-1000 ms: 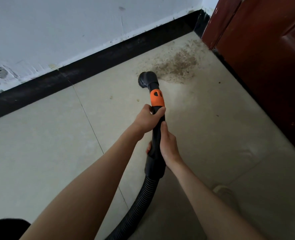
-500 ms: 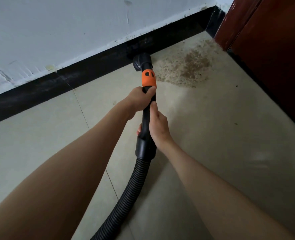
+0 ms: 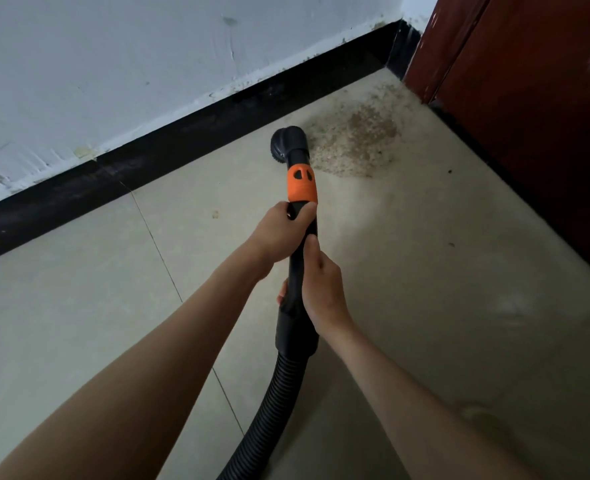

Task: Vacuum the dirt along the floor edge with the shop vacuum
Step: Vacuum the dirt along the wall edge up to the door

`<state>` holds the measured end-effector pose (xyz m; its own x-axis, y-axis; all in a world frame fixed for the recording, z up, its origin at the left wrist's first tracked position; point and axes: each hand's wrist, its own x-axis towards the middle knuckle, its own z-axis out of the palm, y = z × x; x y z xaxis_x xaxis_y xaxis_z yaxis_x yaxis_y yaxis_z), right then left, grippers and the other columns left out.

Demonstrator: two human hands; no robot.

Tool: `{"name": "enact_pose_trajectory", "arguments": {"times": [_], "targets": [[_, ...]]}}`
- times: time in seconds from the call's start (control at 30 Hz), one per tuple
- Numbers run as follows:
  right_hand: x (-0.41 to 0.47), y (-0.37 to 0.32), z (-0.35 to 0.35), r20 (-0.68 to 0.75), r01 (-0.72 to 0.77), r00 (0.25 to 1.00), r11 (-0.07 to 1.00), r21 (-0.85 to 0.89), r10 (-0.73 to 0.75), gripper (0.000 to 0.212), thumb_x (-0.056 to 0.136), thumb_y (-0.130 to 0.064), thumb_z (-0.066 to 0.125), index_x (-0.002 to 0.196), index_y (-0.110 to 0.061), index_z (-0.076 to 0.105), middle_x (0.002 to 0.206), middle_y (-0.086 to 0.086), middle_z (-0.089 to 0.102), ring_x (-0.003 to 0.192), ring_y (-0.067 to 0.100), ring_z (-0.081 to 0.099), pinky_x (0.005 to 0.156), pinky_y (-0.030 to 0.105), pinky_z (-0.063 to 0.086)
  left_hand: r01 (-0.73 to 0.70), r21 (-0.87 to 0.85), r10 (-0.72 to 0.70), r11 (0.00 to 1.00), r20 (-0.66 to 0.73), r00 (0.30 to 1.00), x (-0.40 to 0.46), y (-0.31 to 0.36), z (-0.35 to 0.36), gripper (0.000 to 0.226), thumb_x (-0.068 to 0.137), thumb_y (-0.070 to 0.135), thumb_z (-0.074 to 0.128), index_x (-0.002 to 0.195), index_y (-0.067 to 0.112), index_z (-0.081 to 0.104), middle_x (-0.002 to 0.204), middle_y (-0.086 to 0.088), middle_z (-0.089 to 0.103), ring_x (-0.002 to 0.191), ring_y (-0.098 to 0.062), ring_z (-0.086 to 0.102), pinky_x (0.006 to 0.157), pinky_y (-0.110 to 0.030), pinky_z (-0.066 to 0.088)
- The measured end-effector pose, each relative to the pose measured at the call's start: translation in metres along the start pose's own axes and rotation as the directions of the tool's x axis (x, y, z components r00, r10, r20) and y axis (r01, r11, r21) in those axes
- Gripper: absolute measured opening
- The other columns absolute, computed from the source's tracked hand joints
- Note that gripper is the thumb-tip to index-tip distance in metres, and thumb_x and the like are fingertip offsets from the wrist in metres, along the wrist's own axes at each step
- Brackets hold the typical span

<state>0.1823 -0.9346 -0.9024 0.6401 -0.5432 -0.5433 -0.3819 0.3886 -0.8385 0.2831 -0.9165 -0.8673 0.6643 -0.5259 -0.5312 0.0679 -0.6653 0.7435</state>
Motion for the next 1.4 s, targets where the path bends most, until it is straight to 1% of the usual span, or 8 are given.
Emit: {"name": "enact_pose_trajectory", "arguments": {"times": [0.1, 0.33, 0.4, 0.6, 0.83, 1.07, 1.3, 1.4], "targets": [[-0.024, 0.011, -0.011, -0.025, -0.033, 0.999, 0.999, 0.043, 0.034, 0.050, 0.102, -0.042, 0.034, 0.084, -0.001, 0.057, 0.053, 0.014, 0.057, 0.042, 0.022, 0.056, 0.044, 0.026, 0.046, 0.000, 0.023, -0.001, 1.000, 0.024, 1.000, -0.019, -0.005, 0.016, 0.036, 0.096, 0.039, 0.047, 0.114, 0.009, 0.051, 0.094, -0.003, 0.056, 0.085, -0.019, 0.054, 0.072, -0.029, 0.040], [-0.047, 0.032, -0.031, -0.066, -0.056, 0.996, 0.991, 0.122, 0.065, 0.052, 0.104, -0.039, 0.029, 0.086, 0.000, 0.057, 0.048, 0.009, 0.056, 0.041, 0.020, 0.055, 0.045, 0.024, 0.047, -0.015, 0.131, 0.000, 0.991, 0.117, 0.993, -0.035, -0.007, 0.046, 0.039, 0.096, 0.041, 0.048, 0.116, 0.007, 0.049, 0.106, -0.010, 0.061, 0.097, -0.026, 0.058, 0.080, -0.033, 0.045], [-0.043, 0.034, -0.030, -0.071, -0.058, 0.995, 0.990, 0.129, 0.068, 0.052, 0.103, -0.040, 0.029, 0.086, 0.000, 0.057, 0.049, 0.009, 0.056, 0.042, 0.020, 0.055, 0.046, 0.025, 0.047, -0.016, 0.148, -0.002, 0.989, 0.123, 0.992, -0.033, -0.006, 0.046, 0.039, 0.096, 0.041, 0.047, 0.116, 0.007, 0.048, 0.108, -0.011, 0.060, 0.097, -0.025, 0.058, 0.079, -0.033, 0.045], [-0.014, 0.020, -0.008, -0.069, -0.052, 0.996, 0.986, 0.161, 0.064, 0.051, 0.104, -0.041, 0.029, 0.088, 0.000, 0.056, 0.051, 0.013, 0.054, 0.040, 0.019, 0.054, 0.043, 0.023, 0.046, -0.019, 0.212, -0.001, 0.977, 0.094, 0.996, -0.005, 0.001, 0.025, 0.044, 0.096, 0.042, 0.046, 0.122, 0.006, 0.047, 0.117, -0.013, 0.059, 0.105, -0.029, 0.057, 0.092, -0.038, 0.046], [0.034, -0.005, 0.024, -0.040, -0.059, 0.997, 0.970, 0.235, 0.071, 0.046, 0.101, -0.046, 0.036, 0.085, -0.007, 0.054, 0.054, 0.012, 0.053, 0.041, 0.021, 0.053, 0.044, 0.024, 0.047, -0.011, 0.265, 0.003, 0.964, 0.030, 1.000, 0.038, 0.014, -0.012, 0.045, 0.098, 0.042, 0.044, 0.124, 0.006, 0.049, 0.112, -0.011, 0.056, 0.102, -0.026, 0.054, 0.085, -0.033, 0.042], [0.057, -0.016, 0.034, -0.016, -0.044, 0.999, 0.976, 0.212, 0.049, 0.045, 0.100, -0.049, 0.036, 0.084, -0.012, 0.055, 0.057, 0.010, 0.055, 0.046, 0.023, 0.055, 0.058, 0.037, 0.053, -0.002, 0.159, 0.002, 0.987, 0.003, 1.000, 0.057, 0.017, -0.024, 0.046, 0.098, 0.040, 0.044, 0.128, 0.007, 0.047, 0.109, -0.009, 0.055, 0.095, -0.022, 0.053, 0.084, -0.033, 0.043], [0.041, -0.005, 0.017, -0.022, -0.054, 0.998, 0.985, 0.166, 0.059, 0.054, 0.101, -0.050, 0.034, 0.094, -0.002, 0.058, 0.061, 0.015, 0.056, 0.043, 0.020, 0.056, 0.046, 0.025, 0.049, -0.007, 0.120, 0.004, 0.993, 0.027, 1.000, 0.039, 0.014, -0.009, 0.044, 0.097, 0.041, 0.047, 0.127, 0.008, 0.046, 0.104, -0.005, 0.053, 0.092, -0.020, 0.052, 0.078, -0.030, 0.039], [0.017, 0.009, 0.002, -0.062, -0.044, 0.997, 0.991, 0.128, 0.052, 0.058, 0.102, -0.047, 0.032, 0.095, 0.004, 0.059, 0.062, 0.017, 0.057, 0.044, 0.018, 0.056, 0.046, 0.024, 0.048, -0.006, 0.115, -0.002, 0.993, 0.076, 0.997, 0.016, 0.008, 0.006, 0.041, 0.097, 0.040, 0.047, 0.124, 0.009, 0.045, 0.105, -0.005, 0.054, 0.093, -0.020, 0.053, 0.078, -0.030, 0.040]]}}
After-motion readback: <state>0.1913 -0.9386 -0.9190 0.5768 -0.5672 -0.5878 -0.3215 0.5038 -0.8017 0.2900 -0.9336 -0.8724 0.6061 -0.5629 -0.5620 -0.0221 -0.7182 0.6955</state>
